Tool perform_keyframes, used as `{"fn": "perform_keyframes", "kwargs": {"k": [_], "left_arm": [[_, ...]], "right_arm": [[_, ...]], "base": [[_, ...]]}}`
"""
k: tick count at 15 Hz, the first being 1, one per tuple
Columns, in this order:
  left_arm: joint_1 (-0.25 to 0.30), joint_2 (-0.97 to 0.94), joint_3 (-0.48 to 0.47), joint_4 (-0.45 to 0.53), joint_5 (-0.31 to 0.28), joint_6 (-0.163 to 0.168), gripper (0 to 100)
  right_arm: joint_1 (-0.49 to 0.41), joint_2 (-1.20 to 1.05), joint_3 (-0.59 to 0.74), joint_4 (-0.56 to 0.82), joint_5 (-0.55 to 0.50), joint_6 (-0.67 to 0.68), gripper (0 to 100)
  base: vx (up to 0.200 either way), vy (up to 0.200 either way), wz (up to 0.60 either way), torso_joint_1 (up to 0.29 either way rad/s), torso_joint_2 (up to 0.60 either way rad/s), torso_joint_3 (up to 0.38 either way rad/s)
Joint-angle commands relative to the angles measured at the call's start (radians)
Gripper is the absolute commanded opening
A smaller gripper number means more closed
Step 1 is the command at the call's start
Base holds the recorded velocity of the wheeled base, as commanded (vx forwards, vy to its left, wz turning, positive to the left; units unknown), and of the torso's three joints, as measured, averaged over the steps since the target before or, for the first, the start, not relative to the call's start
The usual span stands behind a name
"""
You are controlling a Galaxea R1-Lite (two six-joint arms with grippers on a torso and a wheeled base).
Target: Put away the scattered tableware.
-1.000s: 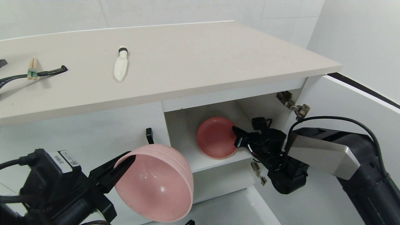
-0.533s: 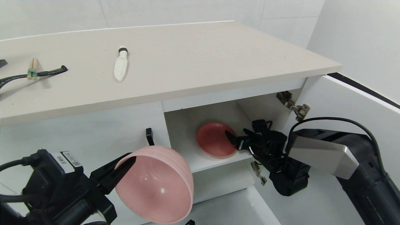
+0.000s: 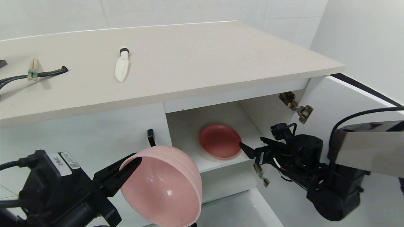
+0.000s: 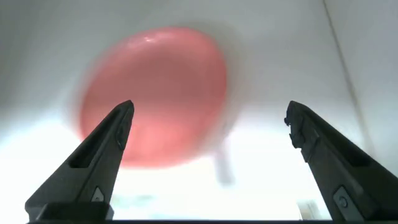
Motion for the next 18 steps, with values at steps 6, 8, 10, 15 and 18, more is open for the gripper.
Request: {"fn": "perform_keyframes", "kwargs": {"k": [6, 8, 10, 15, 18], "left_arm": [[-0.211, 0.022, -0.051, -0.009, 0.002, -0.054, 0], [-0.238, 0.102, -0.135, -0.001, 0.015, -0.047, 0], [-0.263, 0.209, -0.203, 0.000, 0.097, -0.041, 0], [-0.273, 0.390, -0.375, 0.029, 0.264, -0.047, 0], [-0.275, 0.441, -0.461, 0.083, 0.374, -0.047, 0]], "right_arm": [[-0.019, -0.544, 0.436, -0.001, 0.000, -0.195, 100], [-0.016, -0.582, 0.456, -0.001, 0.001, -0.277, 100], [0.004, -0.608, 0.456, -0.001, 0.001, -0.315, 100], [0.006, -0.647, 0.474, -0.001, 0.001, -0.329, 100], [0.024, -0.645, 0.453, -0.001, 0.001, -0.327, 100]], "base": [[0.000, 0.000, 0.00, 0.000, 0.00, 0.000], [0.000, 0.000, 0.00, 0.000, 0.00, 0.000], [0.000, 0.000, 0.00, 0.000, 0.00, 0.000], [0.000, 0.000, 0.00, 0.000, 0.00, 0.000], [0.000, 0.000, 0.00, 0.000, 0.00, 0.000]]}}
